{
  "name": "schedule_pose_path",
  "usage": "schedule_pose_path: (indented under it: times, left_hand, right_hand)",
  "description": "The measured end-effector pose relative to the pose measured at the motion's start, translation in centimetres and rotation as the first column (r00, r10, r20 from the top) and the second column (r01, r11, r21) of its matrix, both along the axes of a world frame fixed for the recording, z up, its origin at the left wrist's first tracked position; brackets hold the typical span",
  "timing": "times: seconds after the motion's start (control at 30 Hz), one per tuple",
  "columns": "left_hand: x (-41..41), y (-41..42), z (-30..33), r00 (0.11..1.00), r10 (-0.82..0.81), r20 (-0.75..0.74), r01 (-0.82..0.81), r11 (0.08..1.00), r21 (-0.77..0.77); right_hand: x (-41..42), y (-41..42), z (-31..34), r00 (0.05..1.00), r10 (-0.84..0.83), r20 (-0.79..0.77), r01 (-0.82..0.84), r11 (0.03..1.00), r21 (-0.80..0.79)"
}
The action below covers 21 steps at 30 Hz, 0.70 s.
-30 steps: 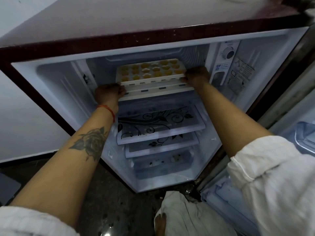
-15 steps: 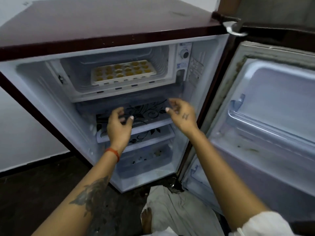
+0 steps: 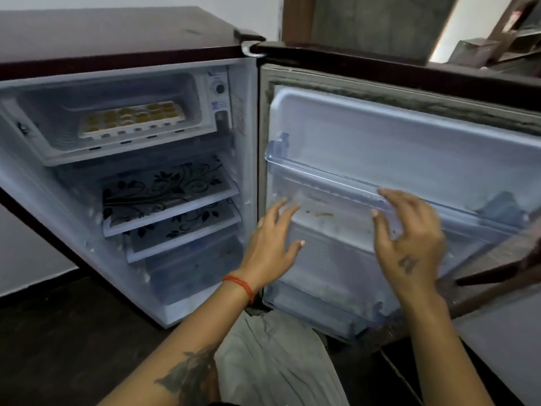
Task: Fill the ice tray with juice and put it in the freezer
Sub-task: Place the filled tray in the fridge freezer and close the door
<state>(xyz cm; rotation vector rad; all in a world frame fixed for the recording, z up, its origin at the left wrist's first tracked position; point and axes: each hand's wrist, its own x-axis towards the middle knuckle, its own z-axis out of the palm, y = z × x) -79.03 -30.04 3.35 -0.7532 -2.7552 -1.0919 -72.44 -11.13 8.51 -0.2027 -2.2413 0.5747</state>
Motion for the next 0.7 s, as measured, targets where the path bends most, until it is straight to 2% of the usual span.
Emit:
schedule_pose_path:
  times: [0.07,0.13,0.2,0.23,0.37,0.57,0.7]
  left_hand:
    - [0.4,2.7,1.7,0.99,-0.062,-0.127,0.055,0.997,-0.061]
    - [0.0,5.1,3.1,0.974,-0.113,-0.198,0.077,0.981,-0.179]
    - [-0.7,6.7,3.8,0.971,-0.138,-0.195,0.071,0.946,-0.316]
    - [-1.1,7.3,4.0,0.974,-0.141,-0.176,0.066,0.924,-0.378]
    - [-1.9,7.2,3.7,0.983,-0.14,-0.122,0.068,0.882,-0.466]
    - [-0.9,4.4,3.8,0.978,-0.141,-0.15,0.064,0.901,-0.429]
    - [0.5,1.6,4.0,0.99,-0.124,-0.074,0.088,0.925,-0.37]
  right_hand:
    - [1.1,3.1,0.9,0.989,-0.145,-0.003,0.145,0.988,0.047]
    - [1.6,5.7,1.2,0.95,-0.231,0.21,0.217,0.972,0.087]
    - [2.0,7.2,0.9,0.855,-0.271,0.442,0.215,0.961,0.172]
    - [2.1,7.6,0.7,0.826,-0.276,0.491,0.195,0.958,0.211]
    - [2.5,7.2,0.5,0.831,-0.282,0.48,0.169,0.949,0.266]
    - [5.0,3.4,0.3,0.823,-0.325,0.466,0.195,0.932,0.306]
    - [7.6,-1.2,0.4,0.844,-0.3,0.445,0.184,0.941,0.284]
